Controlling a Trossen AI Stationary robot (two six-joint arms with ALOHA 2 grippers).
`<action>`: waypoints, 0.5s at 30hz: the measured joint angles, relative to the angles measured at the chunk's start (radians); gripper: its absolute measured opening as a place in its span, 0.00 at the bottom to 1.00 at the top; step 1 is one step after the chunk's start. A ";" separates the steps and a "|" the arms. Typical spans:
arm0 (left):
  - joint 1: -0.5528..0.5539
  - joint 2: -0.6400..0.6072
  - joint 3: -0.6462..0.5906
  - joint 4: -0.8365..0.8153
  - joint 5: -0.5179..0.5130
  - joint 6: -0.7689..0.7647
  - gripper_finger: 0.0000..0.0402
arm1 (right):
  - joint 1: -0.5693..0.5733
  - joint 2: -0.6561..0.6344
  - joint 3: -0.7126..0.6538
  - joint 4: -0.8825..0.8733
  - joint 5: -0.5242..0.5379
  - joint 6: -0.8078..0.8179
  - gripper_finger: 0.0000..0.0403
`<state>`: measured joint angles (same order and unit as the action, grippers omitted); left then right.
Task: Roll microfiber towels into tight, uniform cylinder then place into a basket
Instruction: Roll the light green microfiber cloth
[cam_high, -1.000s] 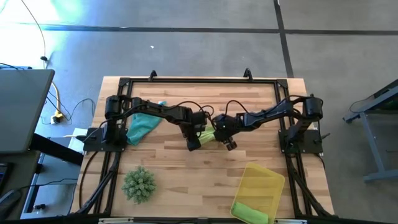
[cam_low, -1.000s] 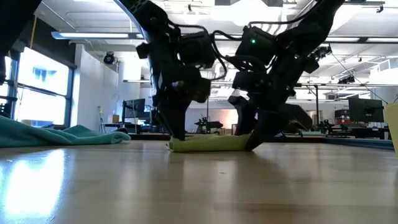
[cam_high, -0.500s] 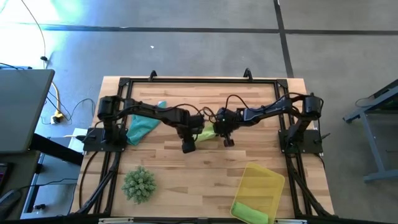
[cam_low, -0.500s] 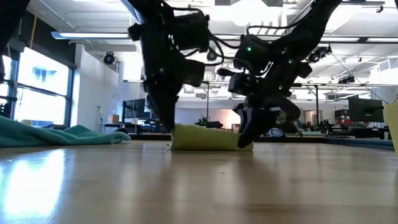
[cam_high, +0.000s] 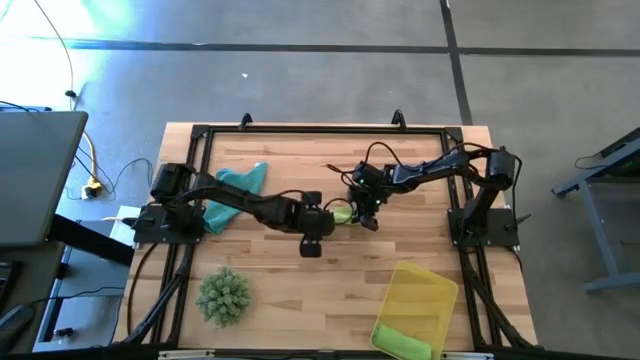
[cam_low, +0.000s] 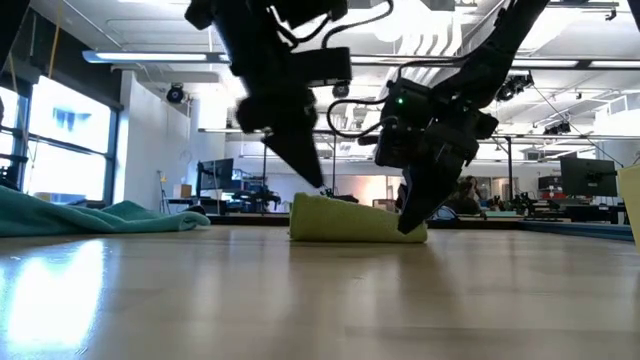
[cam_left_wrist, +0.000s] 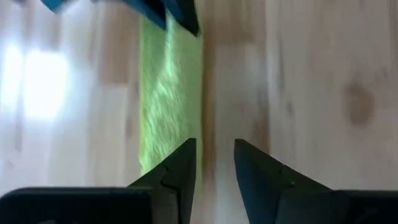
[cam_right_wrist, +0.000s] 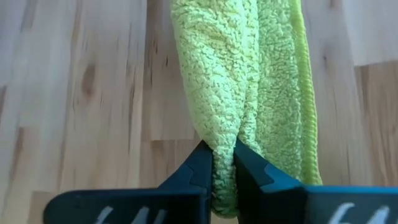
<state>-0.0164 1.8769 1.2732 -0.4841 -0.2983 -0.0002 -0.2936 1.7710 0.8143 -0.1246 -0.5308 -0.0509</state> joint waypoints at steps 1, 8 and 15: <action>-0.003 0.008 0.000 0.030 -0.021 0.010 0.25 | -0.002 0.000 0.000 -0.001 -0.003 0.011 0.05; 0.011 0.060 0.000 0.080 -0.107 -0.003 0.25 | -0.002 -0.001 0.000 -0.017 -0.005 0.050 0.05; 0.056 0.117 0.000 0.054 -0.105 -0.019 0.25 | -0.010 -0.002 0.001 -0.015 -0.010 0.096 0.05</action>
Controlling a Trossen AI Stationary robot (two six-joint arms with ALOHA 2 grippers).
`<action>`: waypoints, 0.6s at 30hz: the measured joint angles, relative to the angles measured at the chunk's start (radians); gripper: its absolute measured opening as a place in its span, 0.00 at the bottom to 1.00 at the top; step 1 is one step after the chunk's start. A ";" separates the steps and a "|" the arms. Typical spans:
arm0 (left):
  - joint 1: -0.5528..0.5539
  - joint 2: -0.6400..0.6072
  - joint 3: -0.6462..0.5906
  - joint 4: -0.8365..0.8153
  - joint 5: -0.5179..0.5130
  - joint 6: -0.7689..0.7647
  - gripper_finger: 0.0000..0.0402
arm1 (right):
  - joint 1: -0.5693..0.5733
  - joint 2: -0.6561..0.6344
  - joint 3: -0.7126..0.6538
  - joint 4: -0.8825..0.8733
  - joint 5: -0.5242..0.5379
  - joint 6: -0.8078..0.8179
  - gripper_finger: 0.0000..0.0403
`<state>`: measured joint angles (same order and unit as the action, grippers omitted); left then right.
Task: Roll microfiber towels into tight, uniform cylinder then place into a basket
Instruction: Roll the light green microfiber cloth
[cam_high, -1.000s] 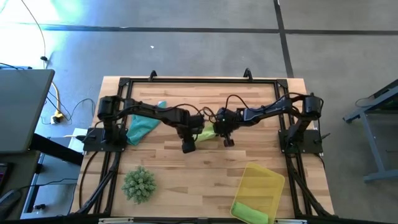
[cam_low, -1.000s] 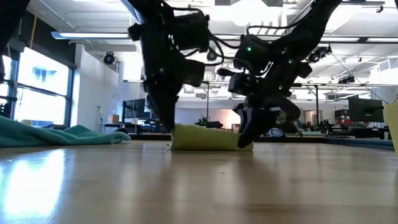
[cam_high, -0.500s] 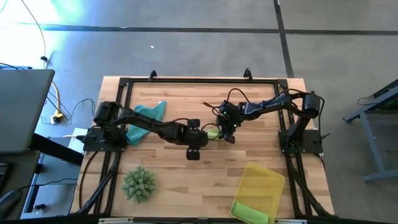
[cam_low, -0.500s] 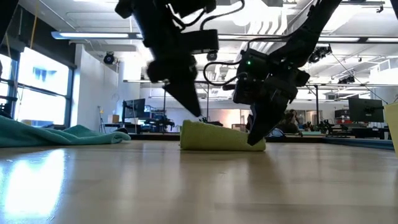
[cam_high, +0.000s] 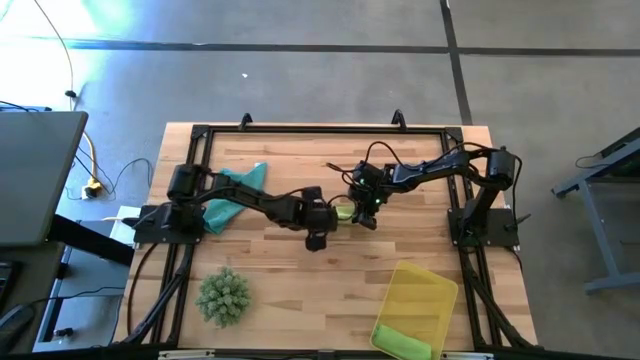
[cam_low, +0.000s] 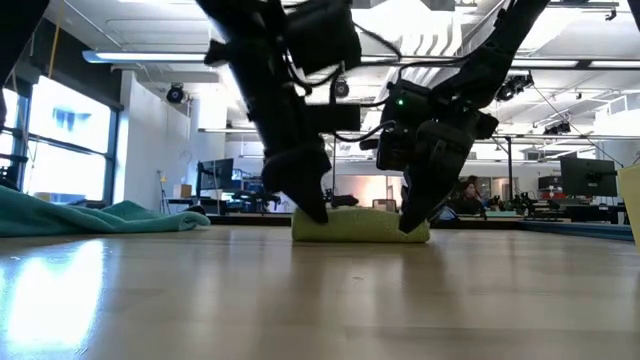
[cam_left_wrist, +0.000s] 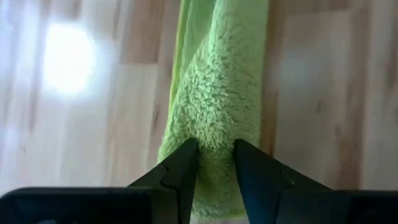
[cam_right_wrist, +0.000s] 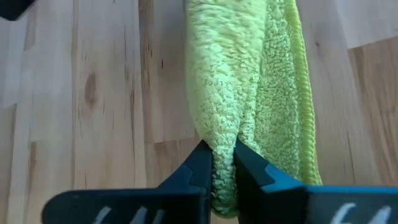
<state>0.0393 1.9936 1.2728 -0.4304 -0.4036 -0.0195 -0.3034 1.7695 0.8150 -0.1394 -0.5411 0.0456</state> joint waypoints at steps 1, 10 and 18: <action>0.010 0.009 0.000 -0.003 0.013 -0.014 0.25 | 0.000 0.000 0.000 0.001 0.000 0.000 0.05; 0.080 0.031 0.006 -0.036 0.301 -0.124 0.20 | 0.000 -0.004 0.000 0.006 0.017 -0.126 0.16; 0.146 0.034 0.005 -0.049 0.518 -0.181 0.12 | 0.000 -0.087 0.000 -0.022 0.046 -0.316 0.32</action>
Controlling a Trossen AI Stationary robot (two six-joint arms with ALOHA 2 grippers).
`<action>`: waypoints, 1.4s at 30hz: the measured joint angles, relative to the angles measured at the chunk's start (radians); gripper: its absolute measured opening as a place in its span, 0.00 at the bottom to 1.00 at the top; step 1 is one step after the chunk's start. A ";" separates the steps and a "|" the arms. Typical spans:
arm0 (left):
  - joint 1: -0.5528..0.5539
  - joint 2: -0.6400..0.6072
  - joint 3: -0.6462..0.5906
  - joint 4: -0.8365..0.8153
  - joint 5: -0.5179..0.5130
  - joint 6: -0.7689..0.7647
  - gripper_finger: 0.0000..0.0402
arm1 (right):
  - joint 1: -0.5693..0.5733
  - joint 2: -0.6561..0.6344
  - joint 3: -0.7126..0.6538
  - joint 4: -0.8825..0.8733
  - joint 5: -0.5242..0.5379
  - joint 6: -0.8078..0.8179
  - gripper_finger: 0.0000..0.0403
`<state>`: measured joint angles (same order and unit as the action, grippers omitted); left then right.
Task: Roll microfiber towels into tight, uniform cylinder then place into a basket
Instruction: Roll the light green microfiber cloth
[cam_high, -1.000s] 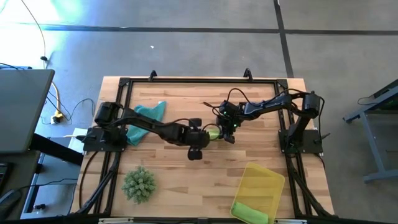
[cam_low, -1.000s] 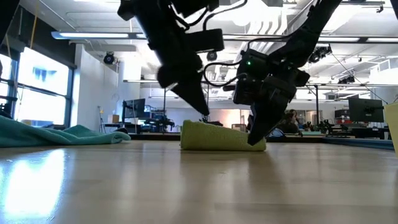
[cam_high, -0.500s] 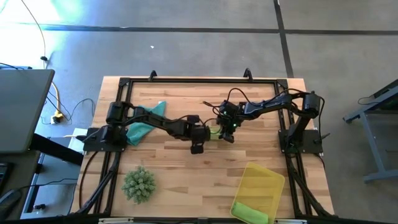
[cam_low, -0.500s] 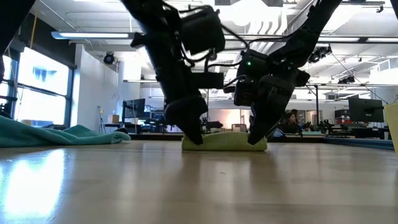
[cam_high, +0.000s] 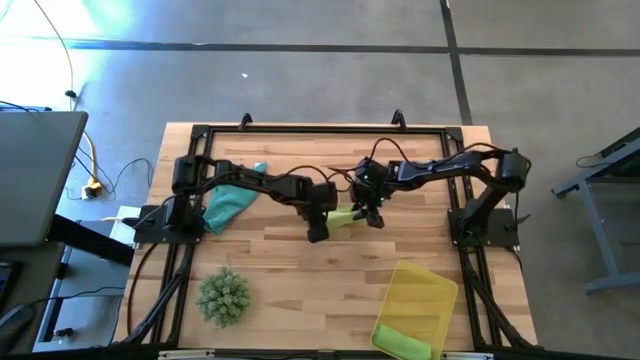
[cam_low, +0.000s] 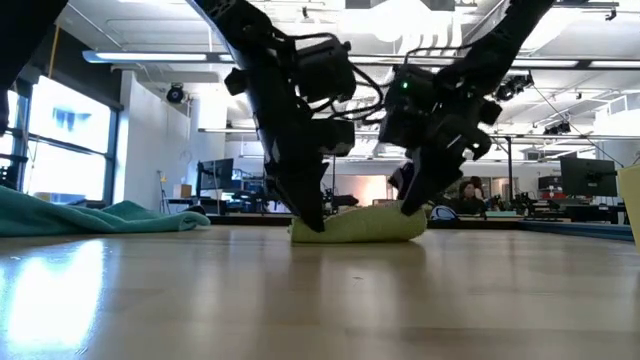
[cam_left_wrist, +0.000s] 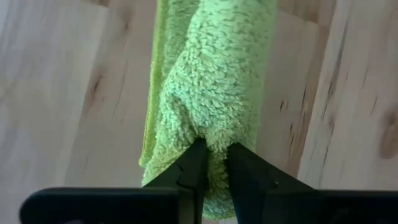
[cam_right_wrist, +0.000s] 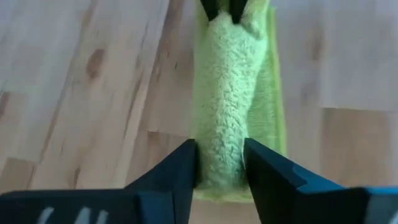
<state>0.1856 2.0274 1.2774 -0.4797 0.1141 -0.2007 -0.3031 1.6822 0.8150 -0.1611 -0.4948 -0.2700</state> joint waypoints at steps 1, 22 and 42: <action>0.008 0.000 0.000 0.000 0.007 -0.010 0.11 | 0.000 -0.017 0.000 -0.008 0.019 -0.019 0.33; 0.072 0.003 -0.004 -0.004 0.092 -0.043 0.05 | 0.229 -0.090 0.001 0.009 0.491 -0.246 0.36; 0.072 0.003 -0.004 -0.002 0.086 -0.040 0.05 | 0.204 -0.098 0.026 -0.192 0.650 -0.172 0.47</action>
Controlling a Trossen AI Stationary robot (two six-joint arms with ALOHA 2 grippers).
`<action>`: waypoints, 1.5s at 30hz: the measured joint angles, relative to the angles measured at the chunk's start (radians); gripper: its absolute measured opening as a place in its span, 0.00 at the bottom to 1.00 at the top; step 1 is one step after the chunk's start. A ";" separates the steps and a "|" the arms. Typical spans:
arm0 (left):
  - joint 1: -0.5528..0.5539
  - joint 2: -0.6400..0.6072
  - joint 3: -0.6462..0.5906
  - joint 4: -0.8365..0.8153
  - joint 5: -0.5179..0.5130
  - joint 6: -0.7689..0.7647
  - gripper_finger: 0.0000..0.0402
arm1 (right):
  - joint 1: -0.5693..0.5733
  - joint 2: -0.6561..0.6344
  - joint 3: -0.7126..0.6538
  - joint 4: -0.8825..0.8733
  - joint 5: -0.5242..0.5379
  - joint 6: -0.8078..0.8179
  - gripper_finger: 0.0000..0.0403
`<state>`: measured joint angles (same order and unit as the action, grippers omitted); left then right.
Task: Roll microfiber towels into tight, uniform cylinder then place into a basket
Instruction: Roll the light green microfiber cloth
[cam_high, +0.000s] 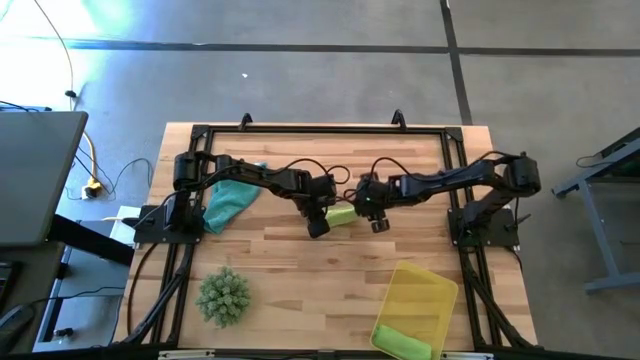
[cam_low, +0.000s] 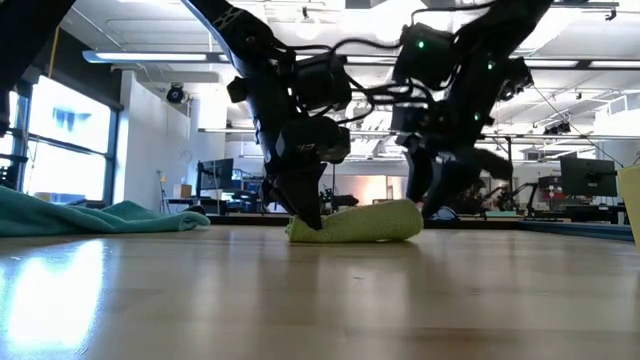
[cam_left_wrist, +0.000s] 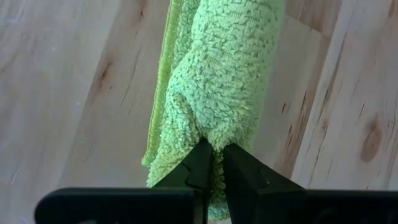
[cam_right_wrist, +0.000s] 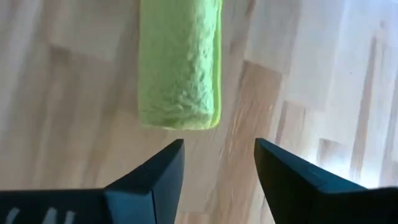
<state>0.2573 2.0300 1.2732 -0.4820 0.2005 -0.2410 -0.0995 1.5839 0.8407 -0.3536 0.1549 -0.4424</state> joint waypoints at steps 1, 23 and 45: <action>0.000 0.000 0.000 0.001 0.000 0.001 0.05 | 0.000 -0.010 0.003 -0.005 -0.013 0.024 0.47; 0.000 0.000 0.000 0.006 -0.002 0.008 0.05 | 0.094 0.007 -0.039 0.239 -0.114 0.076 0.47; 0.000 0.000 0.000 0.011 0.000 0.004 0.05 | 0.029 0.138 -0.038 0.335 -0.151 0.075 0.47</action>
<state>0.2568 2.0296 1.2732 -0.4710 0.2001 -0.2370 -0.0702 1.7218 0.8032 -0.0183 0.0034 -0.3672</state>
